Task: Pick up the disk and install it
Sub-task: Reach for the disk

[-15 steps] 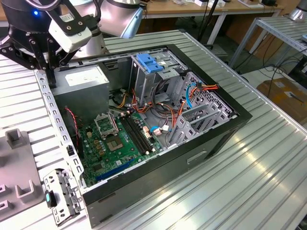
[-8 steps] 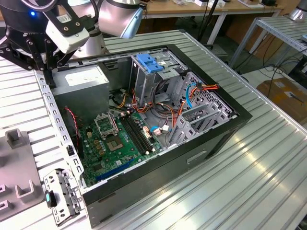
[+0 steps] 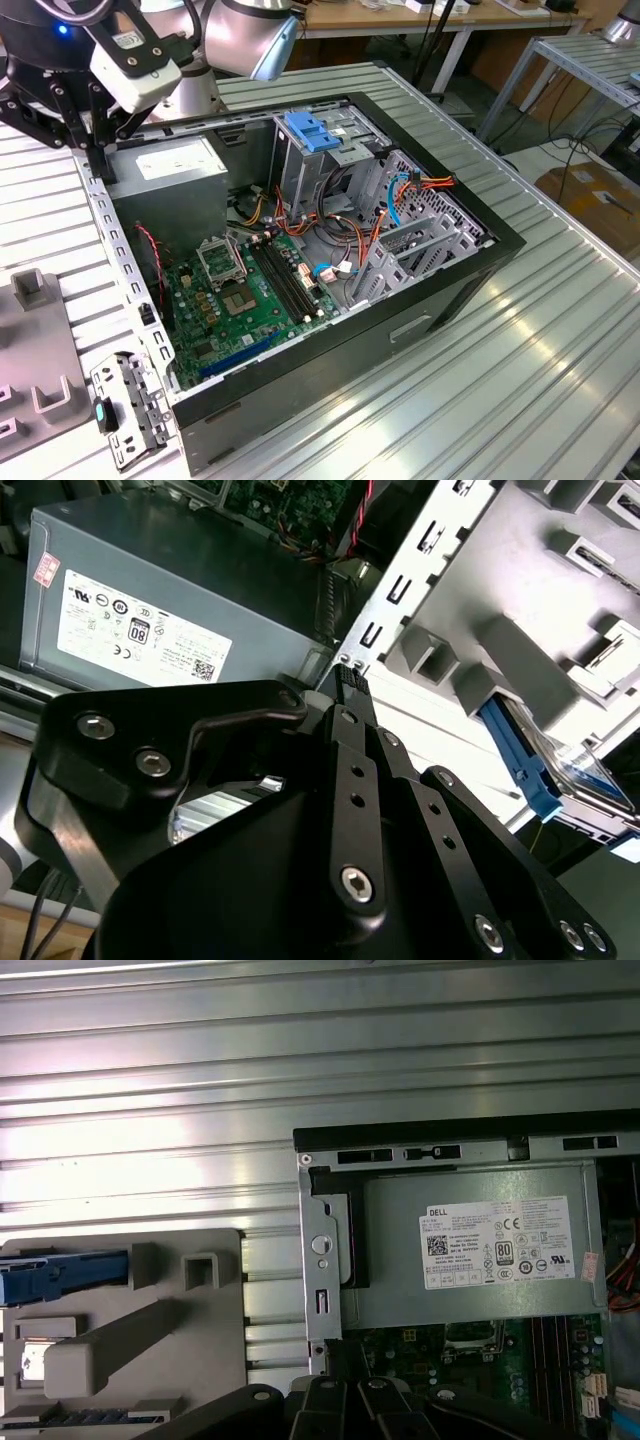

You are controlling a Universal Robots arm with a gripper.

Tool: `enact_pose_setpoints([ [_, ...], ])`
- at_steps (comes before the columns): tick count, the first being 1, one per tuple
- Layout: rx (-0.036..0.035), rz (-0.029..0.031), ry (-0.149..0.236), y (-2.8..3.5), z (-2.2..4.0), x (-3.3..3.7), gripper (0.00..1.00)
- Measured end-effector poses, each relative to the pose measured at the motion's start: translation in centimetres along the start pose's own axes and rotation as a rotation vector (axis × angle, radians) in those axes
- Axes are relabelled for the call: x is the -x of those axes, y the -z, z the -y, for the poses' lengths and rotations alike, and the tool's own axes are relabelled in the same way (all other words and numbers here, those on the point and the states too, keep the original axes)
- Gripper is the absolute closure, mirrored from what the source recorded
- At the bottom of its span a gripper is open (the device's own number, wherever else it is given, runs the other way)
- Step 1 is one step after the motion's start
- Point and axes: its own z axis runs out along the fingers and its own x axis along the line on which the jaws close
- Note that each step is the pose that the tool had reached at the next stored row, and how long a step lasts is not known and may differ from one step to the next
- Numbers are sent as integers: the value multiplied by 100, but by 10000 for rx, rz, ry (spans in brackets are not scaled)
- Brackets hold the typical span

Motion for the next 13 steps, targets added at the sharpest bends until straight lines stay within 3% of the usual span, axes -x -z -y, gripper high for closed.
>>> enact_pose_setpoints([
  [13,0,-5,0,-9,5,-59,89],
])
